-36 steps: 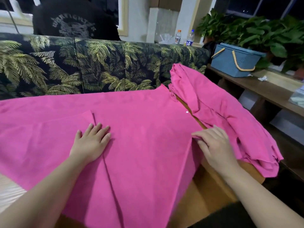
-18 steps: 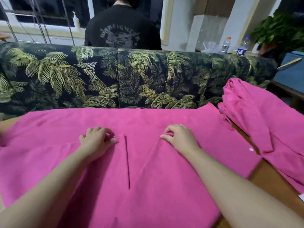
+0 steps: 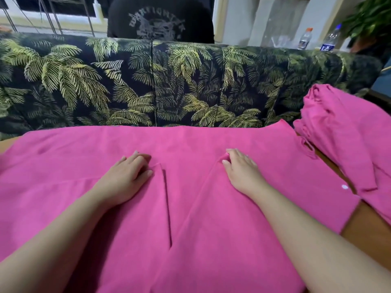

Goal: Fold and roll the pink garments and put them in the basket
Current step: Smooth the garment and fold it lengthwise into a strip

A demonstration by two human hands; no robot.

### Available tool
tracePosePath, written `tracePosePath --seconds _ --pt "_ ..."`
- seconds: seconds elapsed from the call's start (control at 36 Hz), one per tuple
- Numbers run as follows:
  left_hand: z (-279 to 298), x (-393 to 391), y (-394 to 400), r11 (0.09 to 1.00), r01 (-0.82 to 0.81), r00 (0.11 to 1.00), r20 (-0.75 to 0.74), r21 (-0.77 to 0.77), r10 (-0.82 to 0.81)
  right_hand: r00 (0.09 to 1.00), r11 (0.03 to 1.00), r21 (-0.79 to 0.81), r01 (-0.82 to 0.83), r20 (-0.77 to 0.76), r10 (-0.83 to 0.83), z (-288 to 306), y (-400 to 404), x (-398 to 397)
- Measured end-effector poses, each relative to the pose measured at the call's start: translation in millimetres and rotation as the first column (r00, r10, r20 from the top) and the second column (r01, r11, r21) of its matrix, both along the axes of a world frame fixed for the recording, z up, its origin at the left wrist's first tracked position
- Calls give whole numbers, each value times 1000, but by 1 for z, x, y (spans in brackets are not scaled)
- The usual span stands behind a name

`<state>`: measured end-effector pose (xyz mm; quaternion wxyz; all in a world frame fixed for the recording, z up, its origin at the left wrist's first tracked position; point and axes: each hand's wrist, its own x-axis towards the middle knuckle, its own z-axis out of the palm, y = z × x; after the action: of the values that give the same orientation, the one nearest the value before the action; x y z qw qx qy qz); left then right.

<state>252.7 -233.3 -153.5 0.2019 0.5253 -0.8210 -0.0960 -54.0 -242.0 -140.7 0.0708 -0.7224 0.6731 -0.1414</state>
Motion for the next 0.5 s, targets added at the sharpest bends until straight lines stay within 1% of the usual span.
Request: tracePosePath --seconds 0.08,0.25,0.5 --pt "-4 2 13 1000 -19 1000 4 23 18 1000 999 41 4 8 -5 3 15 0" --pt "-4 0 55 998 -26 999 -19 52 27 1000 997 74 10 8 -11 7 59 -2" --pt "-8 -3 134 1000 -3 1000 -31 8 3 999 994 104 29 11 -30 7 144 -8"
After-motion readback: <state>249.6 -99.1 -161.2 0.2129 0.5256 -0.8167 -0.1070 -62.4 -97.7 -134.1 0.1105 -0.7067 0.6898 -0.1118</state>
